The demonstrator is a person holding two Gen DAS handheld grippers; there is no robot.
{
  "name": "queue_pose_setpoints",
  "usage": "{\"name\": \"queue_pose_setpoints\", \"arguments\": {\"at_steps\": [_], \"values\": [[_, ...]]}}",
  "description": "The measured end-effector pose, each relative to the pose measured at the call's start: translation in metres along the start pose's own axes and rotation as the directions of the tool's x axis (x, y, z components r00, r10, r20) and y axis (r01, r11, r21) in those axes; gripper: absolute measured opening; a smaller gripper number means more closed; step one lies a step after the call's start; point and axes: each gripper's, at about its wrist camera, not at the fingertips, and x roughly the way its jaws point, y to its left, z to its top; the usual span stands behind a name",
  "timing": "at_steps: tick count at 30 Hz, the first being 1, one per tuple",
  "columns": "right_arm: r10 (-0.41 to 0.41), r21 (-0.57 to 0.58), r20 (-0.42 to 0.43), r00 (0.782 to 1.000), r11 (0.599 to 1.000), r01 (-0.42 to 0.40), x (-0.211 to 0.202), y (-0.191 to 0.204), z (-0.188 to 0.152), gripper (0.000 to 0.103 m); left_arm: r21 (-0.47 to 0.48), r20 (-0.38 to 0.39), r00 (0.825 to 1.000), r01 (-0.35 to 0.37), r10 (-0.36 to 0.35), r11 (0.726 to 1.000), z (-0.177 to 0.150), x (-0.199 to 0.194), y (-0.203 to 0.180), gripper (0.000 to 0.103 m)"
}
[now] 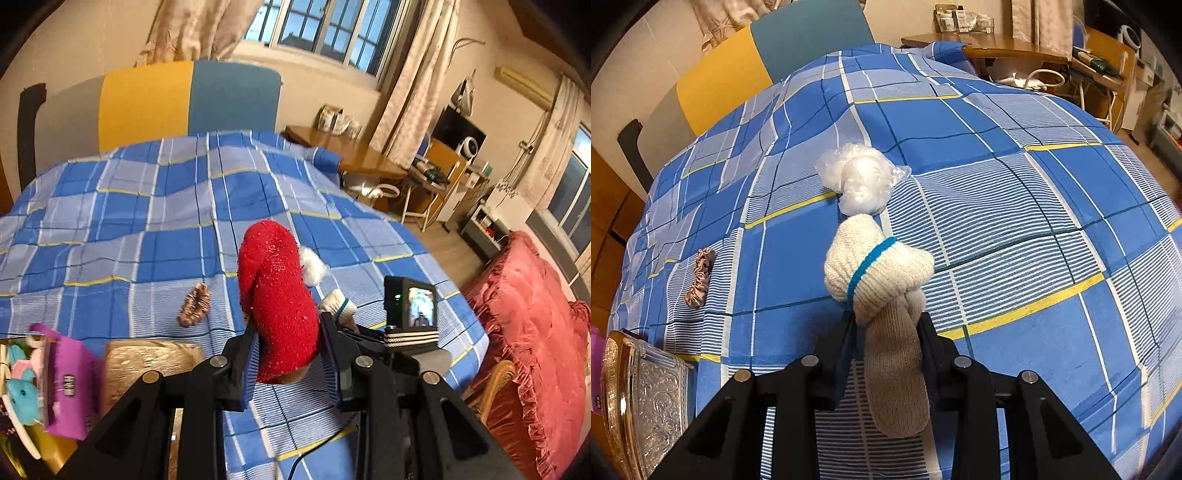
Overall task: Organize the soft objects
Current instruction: 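Grasp the red knit hat with the left gripper while the right holds the mitten, then carry the red hat into the gold tray and open the left gripper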
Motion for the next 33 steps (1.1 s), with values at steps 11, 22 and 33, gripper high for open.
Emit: {"name": "queue_pose_setpoints", "arguments": {"at_steps": [11, 22, 33], "values": [[-0.001, -0.024, 0.06, 0.998, 1.0, 0.002, -0.011, 0.006, 0.0, 0.033, -0.033, 0.11, 0.993, -0.046, 0.049, 0.998, -0.019, -0.107, 0.085, 0.029], [-0.01, -0.042, 0.119, 0.993, 0.999, 0.015, -0.02, 0.01, 0.0, 0.033, -0.235, 0.052, 0.976, -0.192, 0.209, 0.953, -0.093, -0.134, 0.208, 0.029], [0.004, -0.079, 0.341, 0.94, 0.997, 0.025, -0.059, 0.019, 0.001, 0.033, -0.302, -0.166, 0.951, -0.3, 0.259, 0.905, -0.175, -0.081, 0.264, 0.029]]}}
